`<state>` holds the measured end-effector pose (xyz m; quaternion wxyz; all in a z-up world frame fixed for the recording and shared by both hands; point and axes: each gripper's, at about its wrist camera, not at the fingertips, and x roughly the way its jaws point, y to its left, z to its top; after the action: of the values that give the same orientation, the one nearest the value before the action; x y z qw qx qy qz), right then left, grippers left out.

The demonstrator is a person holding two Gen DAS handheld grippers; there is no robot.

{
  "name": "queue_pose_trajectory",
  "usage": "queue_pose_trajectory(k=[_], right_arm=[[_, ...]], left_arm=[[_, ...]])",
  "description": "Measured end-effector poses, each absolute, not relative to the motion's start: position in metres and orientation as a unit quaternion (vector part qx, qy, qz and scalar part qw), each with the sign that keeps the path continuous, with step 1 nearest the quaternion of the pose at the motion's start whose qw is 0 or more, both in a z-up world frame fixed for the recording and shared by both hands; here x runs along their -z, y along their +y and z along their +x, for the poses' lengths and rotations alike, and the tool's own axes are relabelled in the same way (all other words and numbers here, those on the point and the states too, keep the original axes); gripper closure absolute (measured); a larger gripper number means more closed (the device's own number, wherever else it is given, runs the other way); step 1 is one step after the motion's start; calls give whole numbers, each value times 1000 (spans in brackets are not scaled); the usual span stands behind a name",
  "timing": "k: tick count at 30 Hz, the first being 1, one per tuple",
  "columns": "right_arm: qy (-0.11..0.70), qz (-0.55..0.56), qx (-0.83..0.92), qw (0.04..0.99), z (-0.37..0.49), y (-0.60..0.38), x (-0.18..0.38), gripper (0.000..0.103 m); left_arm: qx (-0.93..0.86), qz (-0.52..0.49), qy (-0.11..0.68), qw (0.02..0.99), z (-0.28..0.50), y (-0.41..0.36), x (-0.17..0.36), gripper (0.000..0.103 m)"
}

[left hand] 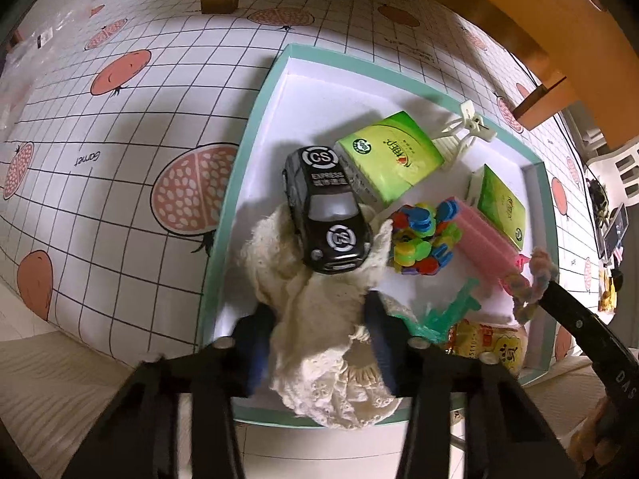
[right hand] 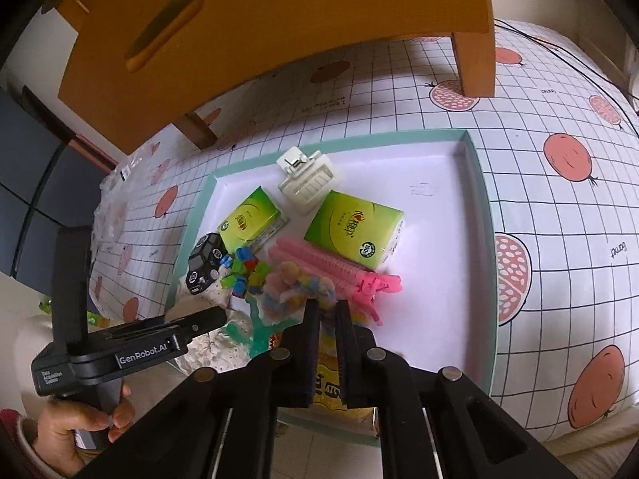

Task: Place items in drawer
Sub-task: 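Grasp the white crocheted doily with left tool while right tool grasps the pastel bead bracelet, then lift the doily with left tool while right tool lifts the bracelet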

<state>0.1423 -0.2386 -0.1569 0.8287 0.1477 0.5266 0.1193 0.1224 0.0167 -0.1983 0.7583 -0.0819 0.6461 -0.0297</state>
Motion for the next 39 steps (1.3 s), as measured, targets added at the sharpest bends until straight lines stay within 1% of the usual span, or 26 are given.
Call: queue_pose_trajectory(k=[1,2,5,7,11,21,29,39], right_arm=[[528,151,-117,828,143,-240,158,95],[528,154,-117,827,143,-241,158,95],[529,158,-113,826,143,-244,159,95],[528,162,-112,826,144,-246,159,95],[524,169,-108,828,145,-248,157,95],[512,182,-95,834,144,-255,152,95],[505,195,-87,836,144,-262,149,95],[497,200,-84,840,144,-265,145,95]], left_arm=[[30,-82,646,758,122,16,198,67],[32,-82,646,758,122,16,198,73],[31,-90,645,758,123,13,198,82],[31,-96,641,761,122,13,196,85],[41,-108,627,770,122,13,189,86],[60,-95,586,802,121,3,160,87],[63,-116,548,826,120,8,143,87],[76,-120,508,850,119,10,128,87]])
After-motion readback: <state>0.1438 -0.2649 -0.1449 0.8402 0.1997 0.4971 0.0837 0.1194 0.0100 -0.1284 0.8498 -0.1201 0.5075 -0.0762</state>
